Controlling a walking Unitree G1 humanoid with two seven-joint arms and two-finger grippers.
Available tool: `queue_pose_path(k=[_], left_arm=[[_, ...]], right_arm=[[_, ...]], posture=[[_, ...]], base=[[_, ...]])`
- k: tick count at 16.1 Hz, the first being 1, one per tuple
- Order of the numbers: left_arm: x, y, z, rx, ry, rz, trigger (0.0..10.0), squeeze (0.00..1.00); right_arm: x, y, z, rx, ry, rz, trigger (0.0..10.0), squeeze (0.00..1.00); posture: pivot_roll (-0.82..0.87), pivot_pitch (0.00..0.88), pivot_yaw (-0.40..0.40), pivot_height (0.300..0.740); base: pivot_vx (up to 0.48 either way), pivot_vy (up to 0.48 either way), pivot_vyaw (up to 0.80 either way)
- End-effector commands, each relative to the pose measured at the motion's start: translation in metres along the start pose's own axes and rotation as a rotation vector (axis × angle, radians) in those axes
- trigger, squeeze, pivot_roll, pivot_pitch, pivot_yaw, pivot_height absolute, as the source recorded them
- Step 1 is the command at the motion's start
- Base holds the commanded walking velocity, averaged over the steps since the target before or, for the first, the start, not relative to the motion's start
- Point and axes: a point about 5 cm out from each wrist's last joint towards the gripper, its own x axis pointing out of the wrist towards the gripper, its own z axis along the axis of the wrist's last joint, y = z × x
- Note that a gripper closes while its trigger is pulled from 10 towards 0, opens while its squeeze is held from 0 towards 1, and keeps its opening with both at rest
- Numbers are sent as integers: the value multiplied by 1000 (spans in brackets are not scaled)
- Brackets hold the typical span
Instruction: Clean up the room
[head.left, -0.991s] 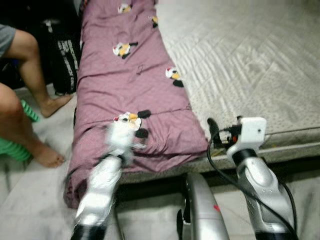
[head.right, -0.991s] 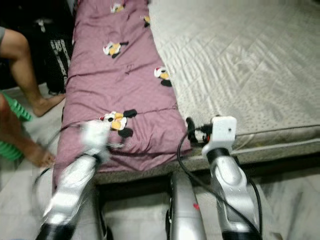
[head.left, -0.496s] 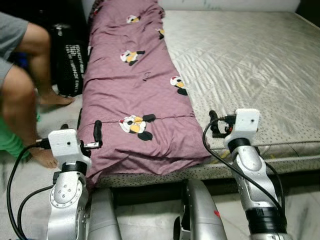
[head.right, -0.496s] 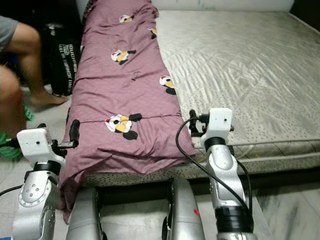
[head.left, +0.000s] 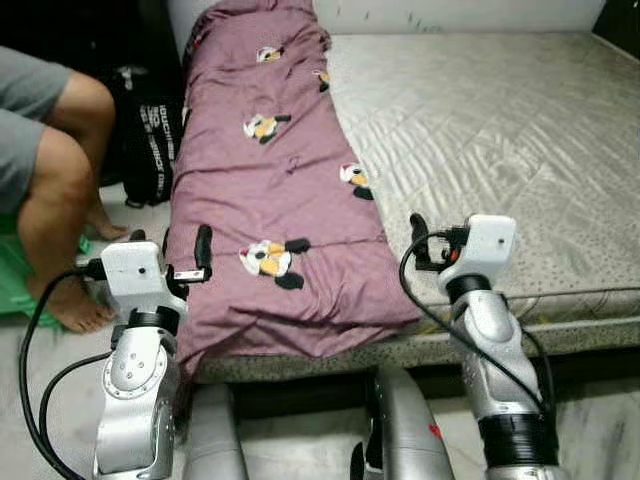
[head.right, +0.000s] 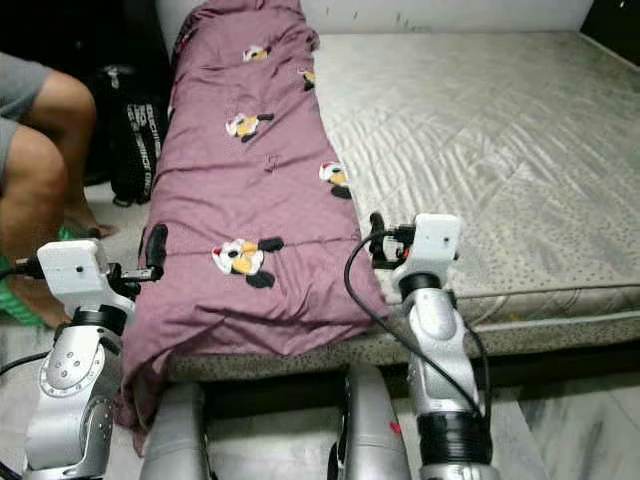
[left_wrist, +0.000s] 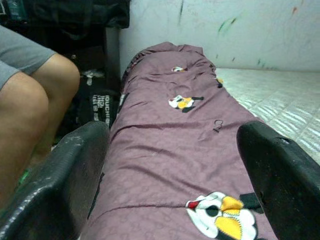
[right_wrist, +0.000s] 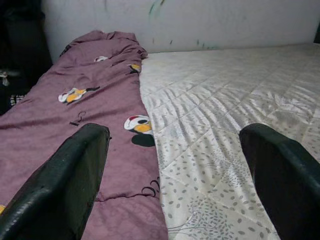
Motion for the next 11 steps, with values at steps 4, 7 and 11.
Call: queue_pose_path(k=[4,7,11], left_arm=[[0,-1,-6,4,28,-17,10000,0],[4,1,-5,7,27,-6,10000,0],[7,2,-4,22,30,-11,10000,0]], right_arm=[[-2,3,3,6,-17,16,10000,0],[0,-1,6,-5,-22,19,10000,0],[3,0,8,-16,-31,17,10000,0]], posture=[[20,0,-5,653],[23,0,-10,688],[26,0,-2,727]], base=[[0,0,0],[0,0,0],[0,0,0]])
